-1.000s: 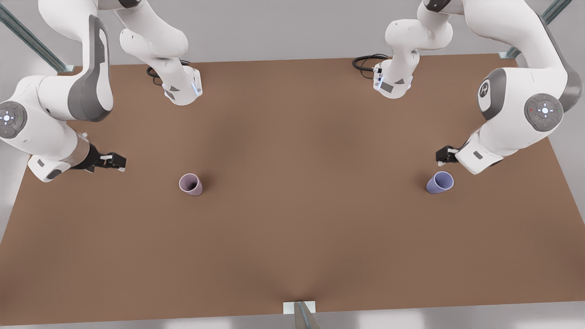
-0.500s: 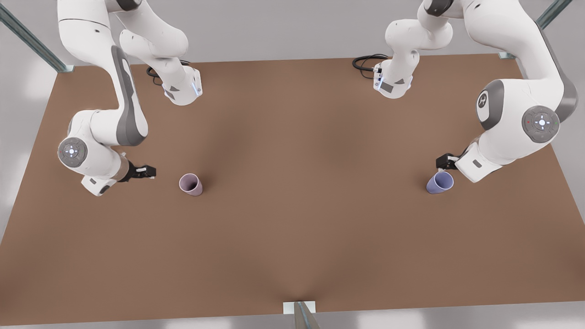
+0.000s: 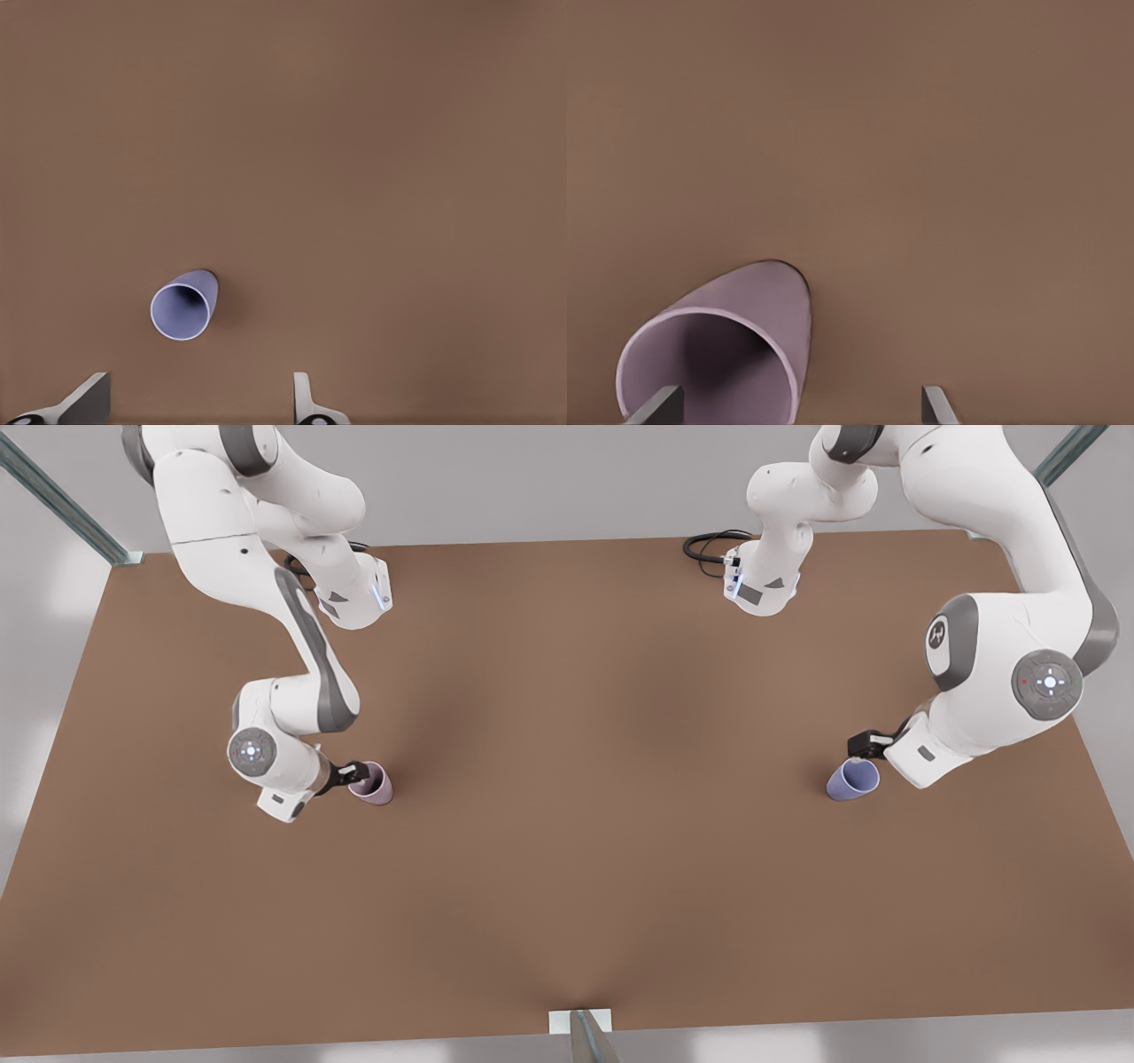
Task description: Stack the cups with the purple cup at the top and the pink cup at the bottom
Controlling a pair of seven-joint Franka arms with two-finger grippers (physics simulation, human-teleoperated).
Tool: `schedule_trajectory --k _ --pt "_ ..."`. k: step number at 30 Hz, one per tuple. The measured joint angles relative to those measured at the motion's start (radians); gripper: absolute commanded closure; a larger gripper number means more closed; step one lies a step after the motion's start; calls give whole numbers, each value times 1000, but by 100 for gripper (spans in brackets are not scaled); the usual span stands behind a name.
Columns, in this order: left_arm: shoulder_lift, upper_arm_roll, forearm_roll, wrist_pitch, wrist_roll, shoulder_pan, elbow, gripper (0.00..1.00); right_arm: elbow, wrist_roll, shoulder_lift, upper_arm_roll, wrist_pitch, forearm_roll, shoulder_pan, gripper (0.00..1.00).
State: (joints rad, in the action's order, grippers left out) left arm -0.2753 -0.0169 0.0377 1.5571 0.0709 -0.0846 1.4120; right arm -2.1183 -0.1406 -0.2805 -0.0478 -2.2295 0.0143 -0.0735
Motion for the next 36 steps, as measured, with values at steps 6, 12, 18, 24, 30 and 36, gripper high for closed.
schedule_trajectory --k 6,12,18,24,30,36 --pt "-2 0 0 -1 1 0 0 0 -15 -13 -65 0 -80 3 -2 0" --pt "-4 0 0 -2 2 0 0 0 -15 -26 -90 -1 -117 7 -3 34" --pt "-6 -12 0 -2 2 2 0 0 -10 -37 -91 -2 -129 33 -4 74" --pt "-12 -36 -1 4 5 2 -3 0 12 -47 -83 -4 -123 40 -18 79" --pt "57 -76 0 101 9 3 256 0 106 -20 -32 -91 -56 78 -49 79" --pt "55 -132 -3 328 14 4 483 0 566 176 -263 -119 -10 150 -435 79"
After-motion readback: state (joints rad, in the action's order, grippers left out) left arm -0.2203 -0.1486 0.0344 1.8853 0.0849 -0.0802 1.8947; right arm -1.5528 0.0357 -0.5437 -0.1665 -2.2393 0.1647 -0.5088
